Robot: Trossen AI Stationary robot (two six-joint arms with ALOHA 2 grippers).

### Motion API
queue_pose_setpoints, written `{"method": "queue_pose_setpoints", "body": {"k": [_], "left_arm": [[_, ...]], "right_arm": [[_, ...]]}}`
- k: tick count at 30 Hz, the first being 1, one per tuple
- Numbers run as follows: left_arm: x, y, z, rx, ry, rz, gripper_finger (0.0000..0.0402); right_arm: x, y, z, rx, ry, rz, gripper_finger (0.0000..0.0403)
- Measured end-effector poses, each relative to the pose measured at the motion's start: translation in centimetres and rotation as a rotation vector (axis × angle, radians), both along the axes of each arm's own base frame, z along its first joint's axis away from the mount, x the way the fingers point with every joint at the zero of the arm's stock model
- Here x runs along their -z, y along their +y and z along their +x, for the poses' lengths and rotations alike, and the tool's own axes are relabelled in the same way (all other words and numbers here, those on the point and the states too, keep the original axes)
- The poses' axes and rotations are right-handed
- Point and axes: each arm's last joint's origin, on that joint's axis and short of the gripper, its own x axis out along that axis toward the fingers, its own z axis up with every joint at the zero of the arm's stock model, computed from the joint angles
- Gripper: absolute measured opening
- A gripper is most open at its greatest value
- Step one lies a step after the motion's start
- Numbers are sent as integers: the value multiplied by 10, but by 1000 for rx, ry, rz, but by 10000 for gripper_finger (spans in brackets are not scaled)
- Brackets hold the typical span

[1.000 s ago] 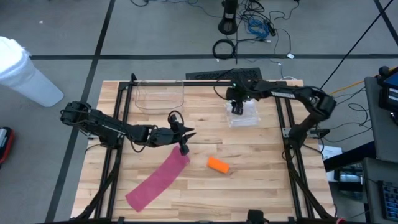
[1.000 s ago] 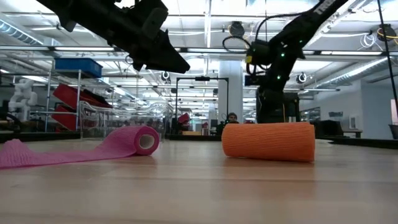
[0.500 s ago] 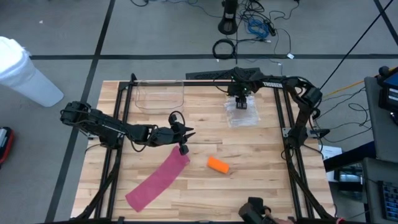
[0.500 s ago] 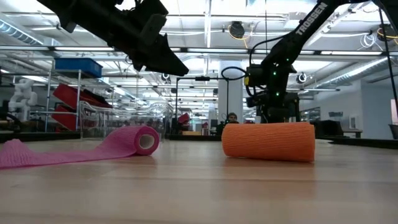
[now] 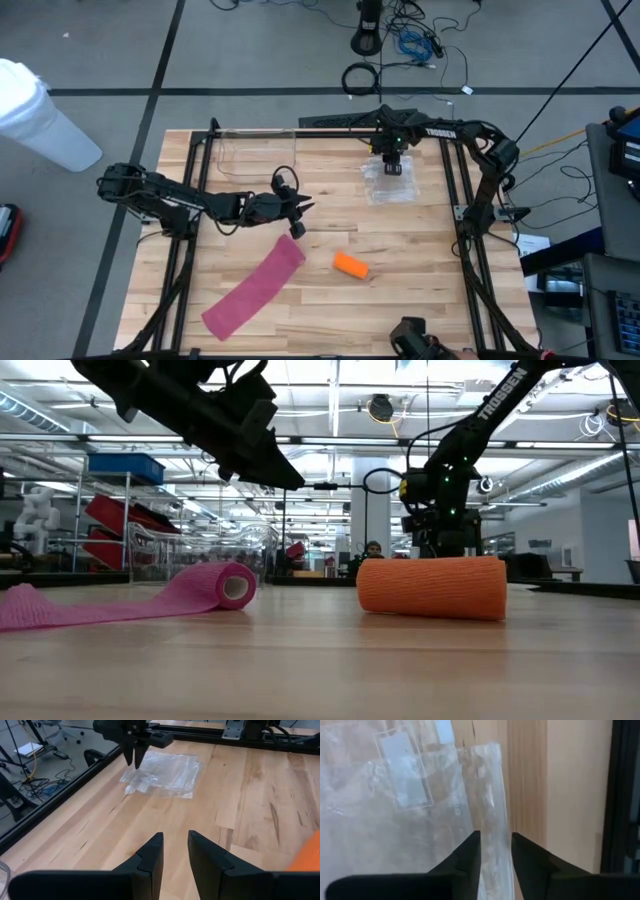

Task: Roll bandage
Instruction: Put the rolled orange bandage into the transparent zip bag

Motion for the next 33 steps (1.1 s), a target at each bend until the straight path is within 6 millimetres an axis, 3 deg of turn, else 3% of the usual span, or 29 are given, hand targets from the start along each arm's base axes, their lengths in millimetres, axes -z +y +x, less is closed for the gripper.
{"method": "queue_pose_setpoints", "body": {"k": [8,22,27,33], "left_arm": [[0,0,0,2,0,-1,96],[0,0,0,3,0,-2,96],[0,0,0,5,4,-2,96],[3,-4,-1,105,41,-30,96]], "right_arm": [[0,0,0,-13,-3,2,7],[0,6,-1,-11,37,36,1],[-18,29,11,-196,74,-39,0],[-61,79,32,-503,-5,-176,0]]}}
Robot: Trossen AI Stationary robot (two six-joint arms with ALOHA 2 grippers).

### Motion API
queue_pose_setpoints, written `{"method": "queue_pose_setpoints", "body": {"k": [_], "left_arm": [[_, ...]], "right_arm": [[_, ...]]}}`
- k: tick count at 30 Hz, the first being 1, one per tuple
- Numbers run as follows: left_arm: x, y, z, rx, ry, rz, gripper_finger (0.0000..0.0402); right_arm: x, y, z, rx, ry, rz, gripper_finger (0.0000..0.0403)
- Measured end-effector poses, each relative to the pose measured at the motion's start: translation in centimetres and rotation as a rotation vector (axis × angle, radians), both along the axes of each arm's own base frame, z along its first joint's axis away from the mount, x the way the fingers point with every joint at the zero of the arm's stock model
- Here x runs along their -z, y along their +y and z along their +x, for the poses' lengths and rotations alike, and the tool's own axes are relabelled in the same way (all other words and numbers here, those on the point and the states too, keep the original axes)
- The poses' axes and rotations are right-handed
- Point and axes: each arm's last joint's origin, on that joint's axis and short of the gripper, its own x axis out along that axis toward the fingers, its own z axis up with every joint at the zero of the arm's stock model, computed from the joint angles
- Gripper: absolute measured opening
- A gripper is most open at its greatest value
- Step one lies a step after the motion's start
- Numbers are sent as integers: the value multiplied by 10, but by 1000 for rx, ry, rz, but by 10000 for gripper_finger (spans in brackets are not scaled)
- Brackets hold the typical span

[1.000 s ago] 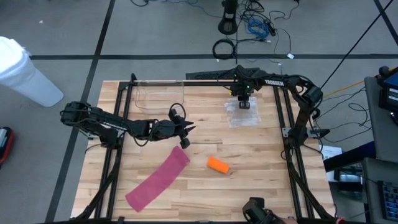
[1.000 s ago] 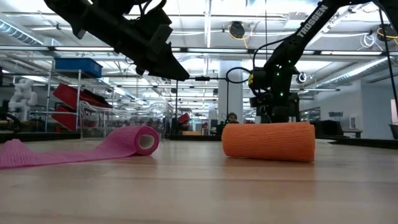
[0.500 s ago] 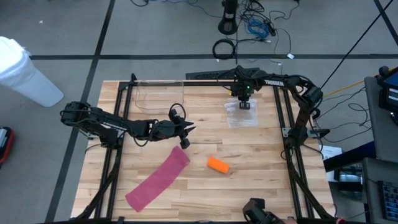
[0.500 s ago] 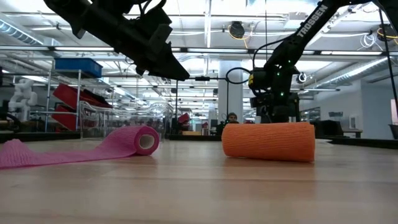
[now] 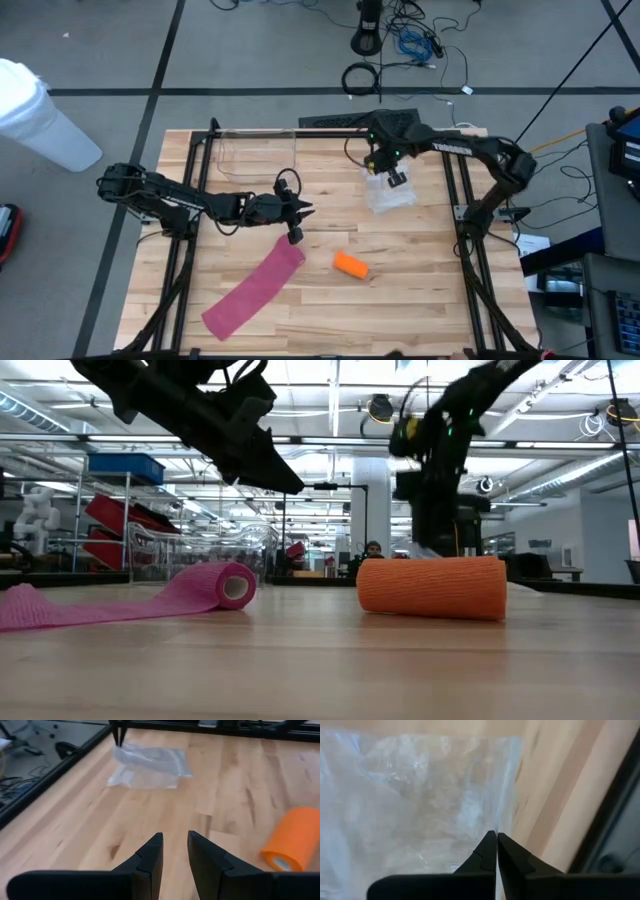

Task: Roll bandage
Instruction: Put the rolled orange bandage into the transparent zip bag

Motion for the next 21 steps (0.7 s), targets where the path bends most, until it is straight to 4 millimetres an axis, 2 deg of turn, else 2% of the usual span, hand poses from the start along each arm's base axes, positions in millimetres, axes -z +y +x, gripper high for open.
{"method": "queue_pose_setpoints", "body": {"k": [4,10,16,19,21], "left_arm": [[0,-4,0,68,11,-2,96],[-1,-18,0,172,11,43,95],[-16,-43,3,319,-131,202,93],[-24,-57,2,395,-200,300,86],[-26,-64,1,409,-218,330,80]], "right_arm": [[-32,46,8,-129,-105,-46,0],[-71,135,12,-385,-286,-53,0],[-87,210,11,-630,-430,-24,0],[-90,235,13,-694,-497,-35,0],[-89,243,16,-643,-525,-33,0]]}}
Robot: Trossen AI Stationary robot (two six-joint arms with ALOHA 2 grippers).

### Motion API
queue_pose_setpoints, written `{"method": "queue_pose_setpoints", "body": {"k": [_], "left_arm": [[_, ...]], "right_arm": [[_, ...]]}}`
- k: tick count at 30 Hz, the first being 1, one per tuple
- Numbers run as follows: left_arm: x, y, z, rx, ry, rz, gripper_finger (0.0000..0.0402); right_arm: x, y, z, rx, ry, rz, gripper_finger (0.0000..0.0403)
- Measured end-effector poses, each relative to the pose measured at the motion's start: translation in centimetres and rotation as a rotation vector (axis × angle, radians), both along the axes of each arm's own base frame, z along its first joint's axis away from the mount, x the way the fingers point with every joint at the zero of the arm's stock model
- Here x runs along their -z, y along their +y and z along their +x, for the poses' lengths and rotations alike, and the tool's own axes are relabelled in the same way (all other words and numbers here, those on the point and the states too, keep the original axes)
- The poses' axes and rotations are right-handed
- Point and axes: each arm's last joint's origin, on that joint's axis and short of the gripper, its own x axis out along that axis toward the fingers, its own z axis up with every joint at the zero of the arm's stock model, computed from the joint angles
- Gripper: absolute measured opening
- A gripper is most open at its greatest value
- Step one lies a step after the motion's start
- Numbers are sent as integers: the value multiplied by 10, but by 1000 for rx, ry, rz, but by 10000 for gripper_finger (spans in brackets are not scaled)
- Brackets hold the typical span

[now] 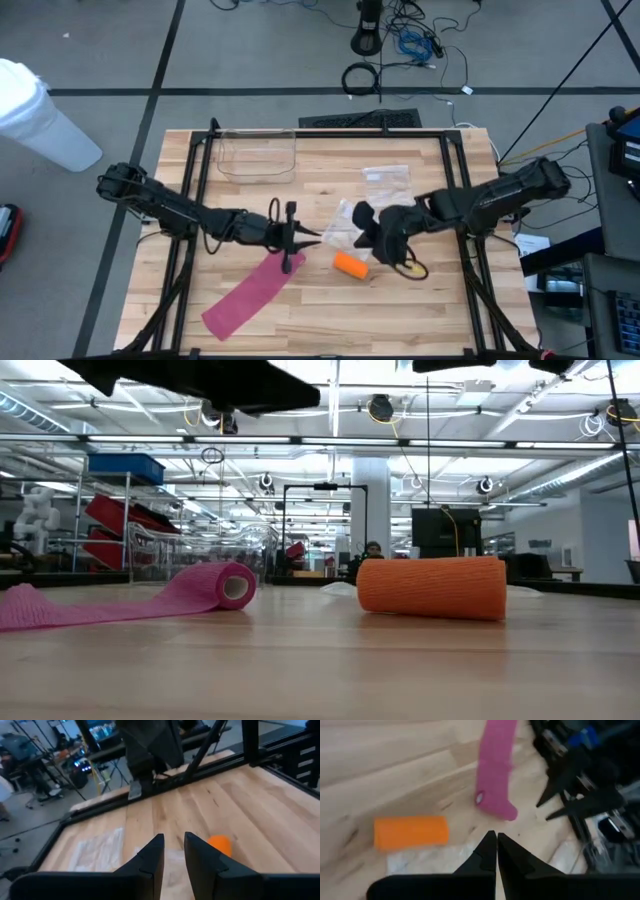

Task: Roll bandage
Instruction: Put the rolled orange bandage into the transparent zip bag

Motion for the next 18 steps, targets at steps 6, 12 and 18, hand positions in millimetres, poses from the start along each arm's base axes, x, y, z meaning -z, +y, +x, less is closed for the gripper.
{"method": "queue_pose_setpoints", "body": {"k": [6,12,18], "left_arm": [[2,-5,-2,-58,19,13,72],[2,-4,-2,-102,18,-53,72],[8,-2,-4,-177,71,-36,72]], "right_arm": [[7,-13,11,448,38,349,0],[36,-35,28,809,175,582,1],[84,-45,54,876,299,519,42]]}}
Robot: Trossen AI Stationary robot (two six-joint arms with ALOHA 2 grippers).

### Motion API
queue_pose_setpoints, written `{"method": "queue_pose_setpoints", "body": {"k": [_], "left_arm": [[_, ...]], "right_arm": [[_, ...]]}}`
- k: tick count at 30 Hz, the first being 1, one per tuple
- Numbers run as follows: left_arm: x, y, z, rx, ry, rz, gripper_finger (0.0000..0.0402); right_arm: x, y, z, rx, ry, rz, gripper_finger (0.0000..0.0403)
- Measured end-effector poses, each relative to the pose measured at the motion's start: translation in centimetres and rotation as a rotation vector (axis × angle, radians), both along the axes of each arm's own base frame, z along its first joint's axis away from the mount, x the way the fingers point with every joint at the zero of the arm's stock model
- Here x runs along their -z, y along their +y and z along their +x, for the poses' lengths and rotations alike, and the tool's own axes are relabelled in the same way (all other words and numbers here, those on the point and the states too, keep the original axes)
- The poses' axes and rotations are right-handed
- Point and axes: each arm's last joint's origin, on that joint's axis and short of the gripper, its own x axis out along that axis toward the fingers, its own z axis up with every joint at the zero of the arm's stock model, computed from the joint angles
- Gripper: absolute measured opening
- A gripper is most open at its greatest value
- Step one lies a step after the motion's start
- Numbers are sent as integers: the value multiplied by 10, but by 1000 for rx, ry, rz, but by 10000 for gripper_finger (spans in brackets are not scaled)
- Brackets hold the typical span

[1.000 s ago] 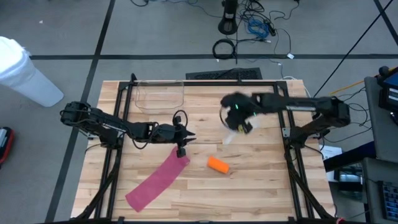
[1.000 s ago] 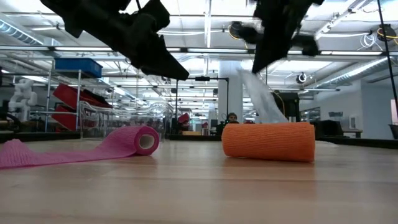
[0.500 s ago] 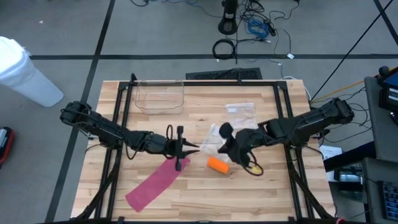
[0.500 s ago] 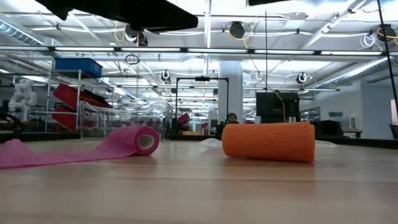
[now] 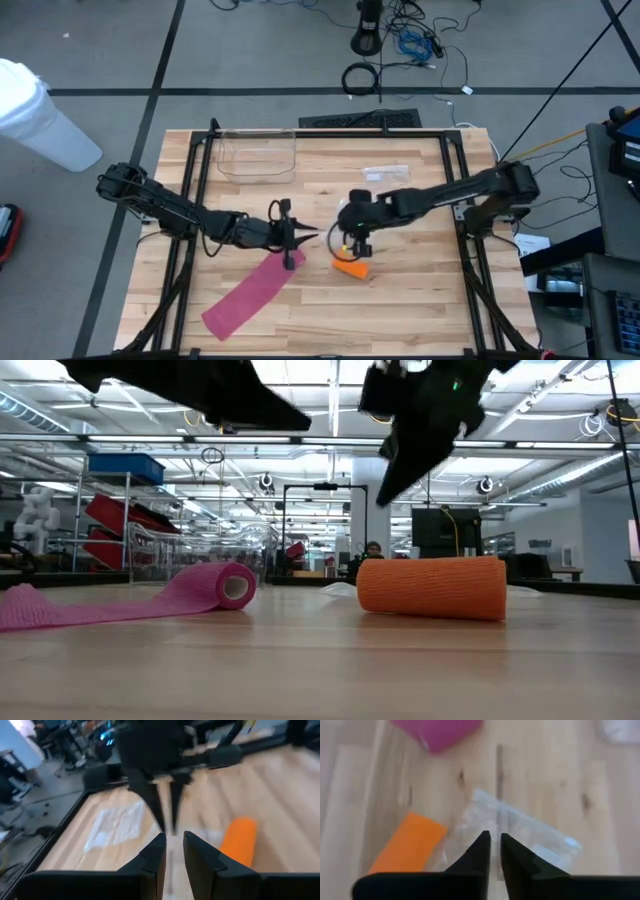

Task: Roll bandage
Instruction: Put the rolled orange bandage into the transparent zip bag

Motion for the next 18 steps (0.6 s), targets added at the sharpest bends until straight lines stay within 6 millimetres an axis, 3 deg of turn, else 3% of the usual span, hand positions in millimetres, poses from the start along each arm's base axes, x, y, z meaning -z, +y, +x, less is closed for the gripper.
{"method": "queue_pose_setpoints", "body": {"k": [4,8,12,18], "left_arm": [[6,2,-4,-33,77,34,72],[3,3,-8,-39,97,42,72],[0,8,-13,-69,118,58,72],[0,15,-15,-119,149,50,72]], "right_arm": [[36,-6,15,-54,97,-54,96],[60,-9,16,-61,213,-64,156],[66,-12,17,-57,231,-75,200],[63,-26,22,44,171,7,233]]}}
